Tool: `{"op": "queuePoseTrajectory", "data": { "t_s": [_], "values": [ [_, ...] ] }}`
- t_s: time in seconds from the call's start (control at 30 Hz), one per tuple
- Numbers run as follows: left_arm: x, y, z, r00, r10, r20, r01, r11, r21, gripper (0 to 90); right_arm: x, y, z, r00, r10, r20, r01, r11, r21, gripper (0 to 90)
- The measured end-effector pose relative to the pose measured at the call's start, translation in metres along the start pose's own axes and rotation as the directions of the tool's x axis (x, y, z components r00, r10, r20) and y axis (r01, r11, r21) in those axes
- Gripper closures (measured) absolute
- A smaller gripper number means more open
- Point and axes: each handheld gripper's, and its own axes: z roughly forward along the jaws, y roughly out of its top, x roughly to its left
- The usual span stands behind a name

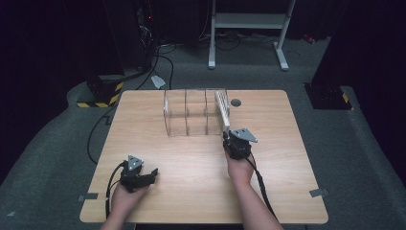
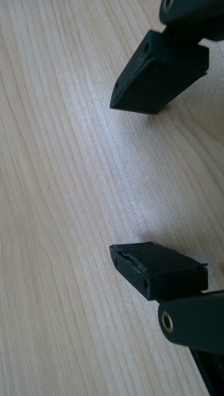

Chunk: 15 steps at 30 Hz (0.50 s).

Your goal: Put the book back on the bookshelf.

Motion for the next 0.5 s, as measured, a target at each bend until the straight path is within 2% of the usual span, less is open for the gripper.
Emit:
{"op": "queuePoseTrajectory", "data": {
  "t_s": [0.33,0.5],
  "values": [
    [0.0000,0.0000,-0.0001,1.0000,0.000,0.000,0.000,1.0000,0.002,25.2,0.0055,0.0002,0.0030,0.9982,0.049,0.035,-0.049,0.9988,-0.007,74.0],
    [-0.0001,0.0000,-0.0001,1.0000,-0.001,0.001,0.001,1.0000,0.001,25.2,0.0073,0.0017,0.0063,0.9980,0.045,0.045,-0.045,0.9990,-0.010,74.0]
  ]
}}
